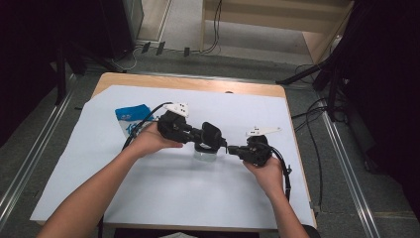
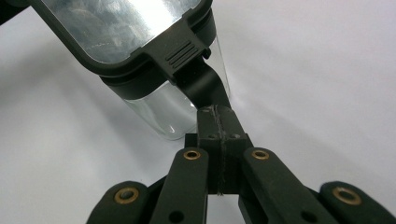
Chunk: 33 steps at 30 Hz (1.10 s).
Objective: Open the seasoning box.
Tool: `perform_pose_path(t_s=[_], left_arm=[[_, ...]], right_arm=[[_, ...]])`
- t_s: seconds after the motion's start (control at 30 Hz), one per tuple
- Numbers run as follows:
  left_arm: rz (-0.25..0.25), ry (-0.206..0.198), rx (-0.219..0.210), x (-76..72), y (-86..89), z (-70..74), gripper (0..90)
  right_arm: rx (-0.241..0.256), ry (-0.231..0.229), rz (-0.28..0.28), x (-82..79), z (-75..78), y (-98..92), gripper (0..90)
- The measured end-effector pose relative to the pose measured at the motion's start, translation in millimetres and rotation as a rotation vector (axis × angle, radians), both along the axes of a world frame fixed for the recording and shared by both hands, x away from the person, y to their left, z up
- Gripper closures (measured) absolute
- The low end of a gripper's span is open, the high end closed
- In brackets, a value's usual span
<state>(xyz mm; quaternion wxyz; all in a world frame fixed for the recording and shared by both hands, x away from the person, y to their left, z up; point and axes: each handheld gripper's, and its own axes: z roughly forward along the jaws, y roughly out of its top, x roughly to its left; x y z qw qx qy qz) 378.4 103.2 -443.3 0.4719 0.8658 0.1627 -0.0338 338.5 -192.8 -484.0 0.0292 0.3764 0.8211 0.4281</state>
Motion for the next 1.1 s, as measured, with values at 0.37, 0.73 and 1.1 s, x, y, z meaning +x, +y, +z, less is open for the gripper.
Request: perform_pose_path(t_s=[0.37, 0.73, 1.1], left_arm=[[-0.01, 0.044, 0.016, 1.9, -10.1, 9.1, 90.0], [-0.03, 0.052, 0.024, 1.6, -25.9, 17.9, 90.0], [-0.043, 0.039, 0.036, 2.1, -41.1, 20.3, 90.0]], right_arm=[[0.002, -0.006, -0.003, -0.2, 0.0, 0.1, 90.0], [0.006, -0.006, 0.0, 0.0, 0.4, -0.2, 90.0], [0.001, -0.013, -0.006, -0.1, -0.2, 0.5, 90.0]])
